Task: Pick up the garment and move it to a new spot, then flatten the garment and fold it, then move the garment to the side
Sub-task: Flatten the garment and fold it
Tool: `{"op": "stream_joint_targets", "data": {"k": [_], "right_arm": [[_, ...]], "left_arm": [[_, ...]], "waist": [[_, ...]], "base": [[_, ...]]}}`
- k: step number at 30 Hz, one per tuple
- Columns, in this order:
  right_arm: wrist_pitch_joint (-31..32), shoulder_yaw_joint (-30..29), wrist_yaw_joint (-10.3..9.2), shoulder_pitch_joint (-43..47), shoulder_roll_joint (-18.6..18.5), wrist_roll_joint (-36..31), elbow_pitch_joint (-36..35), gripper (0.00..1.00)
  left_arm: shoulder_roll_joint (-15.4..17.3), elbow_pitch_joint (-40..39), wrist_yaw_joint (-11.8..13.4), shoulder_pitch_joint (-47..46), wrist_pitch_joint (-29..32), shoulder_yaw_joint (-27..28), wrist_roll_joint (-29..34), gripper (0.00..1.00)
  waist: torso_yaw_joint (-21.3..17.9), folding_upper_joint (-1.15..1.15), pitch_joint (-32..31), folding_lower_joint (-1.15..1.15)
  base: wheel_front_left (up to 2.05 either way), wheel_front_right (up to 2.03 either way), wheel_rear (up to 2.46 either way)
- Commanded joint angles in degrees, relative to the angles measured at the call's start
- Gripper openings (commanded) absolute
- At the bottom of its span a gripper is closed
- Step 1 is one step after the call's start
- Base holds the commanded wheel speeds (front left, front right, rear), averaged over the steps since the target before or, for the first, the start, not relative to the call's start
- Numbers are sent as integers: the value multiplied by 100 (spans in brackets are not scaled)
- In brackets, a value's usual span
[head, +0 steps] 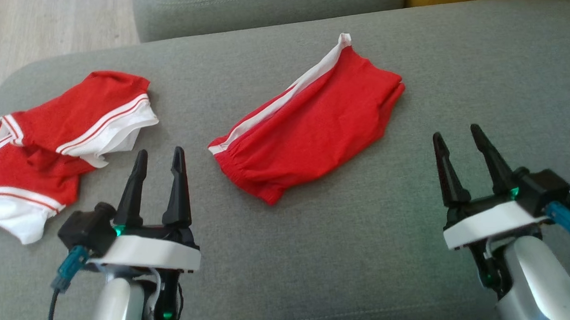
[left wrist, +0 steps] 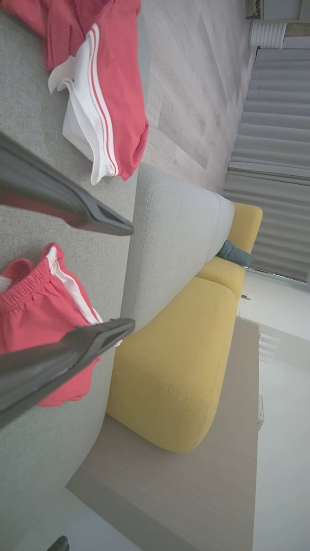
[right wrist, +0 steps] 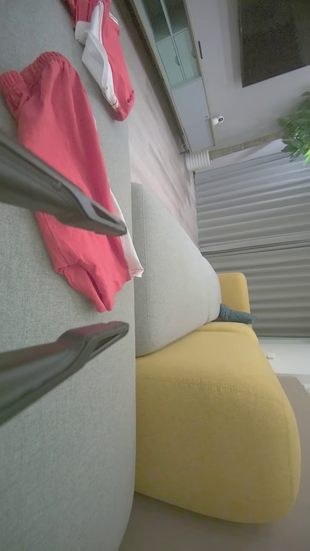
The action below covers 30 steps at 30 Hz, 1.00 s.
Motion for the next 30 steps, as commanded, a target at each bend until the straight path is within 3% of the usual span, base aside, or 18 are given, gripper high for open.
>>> {"op": "stream_joint_targets", "data": {"k": [1,12,18,24,30], "right_arm": [[71,49,-5,-120,43,-28,-256,100],[1409,-947,-5,-751,487,1257,37,100],[2352,-1799,-5,-1371,542,2001,701,100],[2855,-2152,-5,-1976,546,2417,1299,100],[3141,-2679,-5,-2610,547,2570,2026,100]], "left_arm": [[14,-214,19,-272,-30,162,-61,100],[12,-448,79,-543,-30,-82,-163,100],[12,-493,85,-725,-30,-252,-244,100],[12,-480,101,-850,-30,-420,-305,100],[12,-233,397,-954,-30,-453,-251,100]], "waist": [[53,0,50,0],[706,0,729,0],[1182,0,1111,0],[1508,0,1401,0],[1778,0,1588,0]], "base": [[0,0,0],[0,0,0],[0,0,0],[0,0,0],[0,0,0]]}}
